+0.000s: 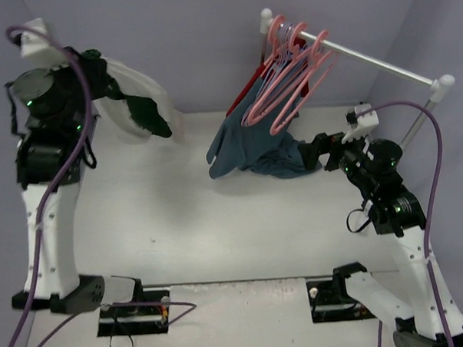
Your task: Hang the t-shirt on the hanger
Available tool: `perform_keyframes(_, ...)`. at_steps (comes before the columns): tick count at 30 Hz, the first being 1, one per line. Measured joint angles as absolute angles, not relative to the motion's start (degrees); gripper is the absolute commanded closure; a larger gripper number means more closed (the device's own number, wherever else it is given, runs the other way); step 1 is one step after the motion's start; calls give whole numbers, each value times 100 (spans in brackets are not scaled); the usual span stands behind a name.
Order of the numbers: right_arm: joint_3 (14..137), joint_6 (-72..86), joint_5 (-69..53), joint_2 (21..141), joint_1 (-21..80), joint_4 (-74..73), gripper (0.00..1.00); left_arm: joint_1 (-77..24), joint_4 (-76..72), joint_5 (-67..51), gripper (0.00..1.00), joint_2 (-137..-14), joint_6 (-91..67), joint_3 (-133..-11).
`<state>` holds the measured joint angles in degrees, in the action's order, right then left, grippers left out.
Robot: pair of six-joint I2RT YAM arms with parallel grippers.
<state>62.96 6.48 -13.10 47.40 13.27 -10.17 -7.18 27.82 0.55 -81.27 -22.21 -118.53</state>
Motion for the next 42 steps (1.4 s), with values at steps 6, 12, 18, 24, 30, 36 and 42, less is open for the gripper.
perform_keyframes(6, 6268, 712, -1562, 4812, 1699, -1004, 29, -819, 2516, -253, 100, -5954, -2589, -8930)
perform_keyframes(12, 5888, 756, -1463, 4895, 2420, -1010, 35, -2049, 2686, -271, 41, -5983, -3113, -6304)
perform_keyframes(18, 5773, 764, -680, 5632, 4025, -956, 47, -2978, 3143, 24, 21, -6192, -3356, -6153)
perform_keyframes(24, 5776, 904, -65, 6860, 5187, -519, 67, -2589, 3465, 1184, 21, -5361, -3060, -6806)
perform_keyframes(30, 5978, 1243, 561, 7888, 5503, 5, 41, -1445, 3526, 959, 21, -5483, -2551, -6222)
perform_keyframes(36, 6587, 1680, 1001, 9023, 5652, 352, 39, -981, 3094, 251, 21, -6747, -1877, -5630)
perform_keyframes(42, 7465, 2157, 1533, 9955, 5710, 554, 38, -410, 2441, -649, 21, -7313, -1436, -5551)
